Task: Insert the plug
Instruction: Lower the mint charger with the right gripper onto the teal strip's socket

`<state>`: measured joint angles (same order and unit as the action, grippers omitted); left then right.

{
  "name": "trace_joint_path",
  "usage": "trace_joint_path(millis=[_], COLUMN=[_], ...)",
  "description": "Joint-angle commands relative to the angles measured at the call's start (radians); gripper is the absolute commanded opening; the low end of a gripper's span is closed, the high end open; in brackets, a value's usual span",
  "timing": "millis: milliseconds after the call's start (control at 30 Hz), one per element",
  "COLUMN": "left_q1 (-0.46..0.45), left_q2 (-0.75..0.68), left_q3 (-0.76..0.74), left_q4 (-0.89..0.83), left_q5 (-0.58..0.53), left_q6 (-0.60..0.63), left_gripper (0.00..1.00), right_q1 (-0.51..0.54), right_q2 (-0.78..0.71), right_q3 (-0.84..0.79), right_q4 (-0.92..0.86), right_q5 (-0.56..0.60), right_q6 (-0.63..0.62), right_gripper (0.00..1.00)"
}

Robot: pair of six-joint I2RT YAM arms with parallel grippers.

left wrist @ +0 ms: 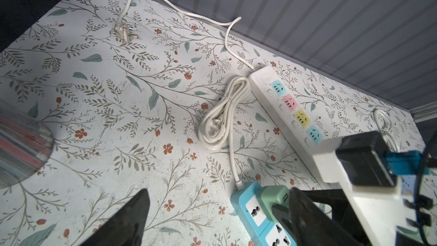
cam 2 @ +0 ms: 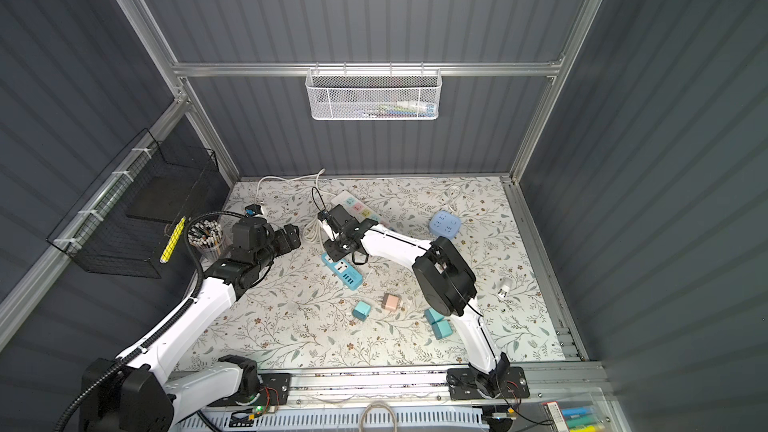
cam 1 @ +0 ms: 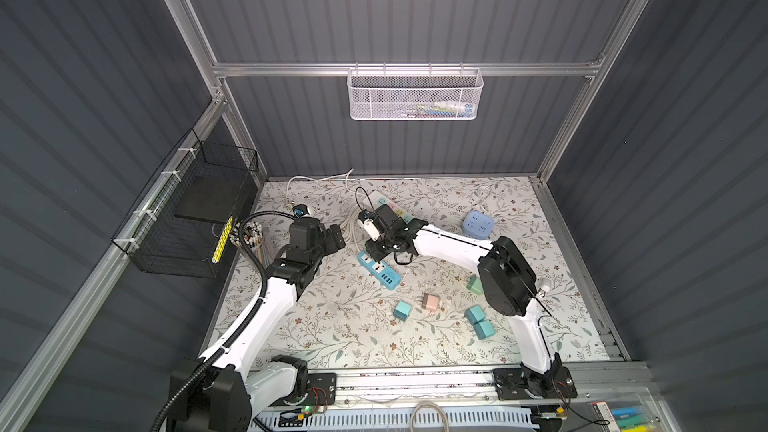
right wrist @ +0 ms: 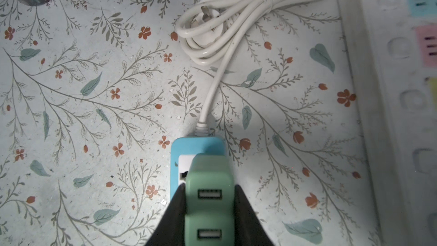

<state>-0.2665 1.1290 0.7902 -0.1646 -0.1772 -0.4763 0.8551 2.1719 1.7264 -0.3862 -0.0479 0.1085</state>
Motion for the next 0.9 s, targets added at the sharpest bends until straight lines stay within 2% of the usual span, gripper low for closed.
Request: trace_joint_path(millis=[0, 300, 633, 867], left_q1=[0.007, 0.007, 0.007, 0.007], left_q2=[-0.014, -0.032, -0.033, -0.033], left_q3=[0.014, 0.009, 0.001, 0.009], left_q4=[-0.003, -0.011, -0.011, -0.016], left_q5=[0.019, 0.013, 0.021, 0.028], left_q6=[0.003, 0.002, -0.007, -0.008], left_gripper=[0.92, 0.92, 0.92, 0.91], right_q1=[0.005, 0.041, 0.048, 0.056], right_q2=[-0.016, 0.014, 0.015, 0.049], right_q3=[-0.031, -0.065, -0.164, -0.103], right_q4=[-0.027, -0.048, -0.033, -0.095], right_q5=[0.016, 0.112, 0.091, 0.121], right_q6=[-0.003, -0.042, -0.025, -0.064], right_gripper=[0.17, 0.17, 0.17, 0.18])
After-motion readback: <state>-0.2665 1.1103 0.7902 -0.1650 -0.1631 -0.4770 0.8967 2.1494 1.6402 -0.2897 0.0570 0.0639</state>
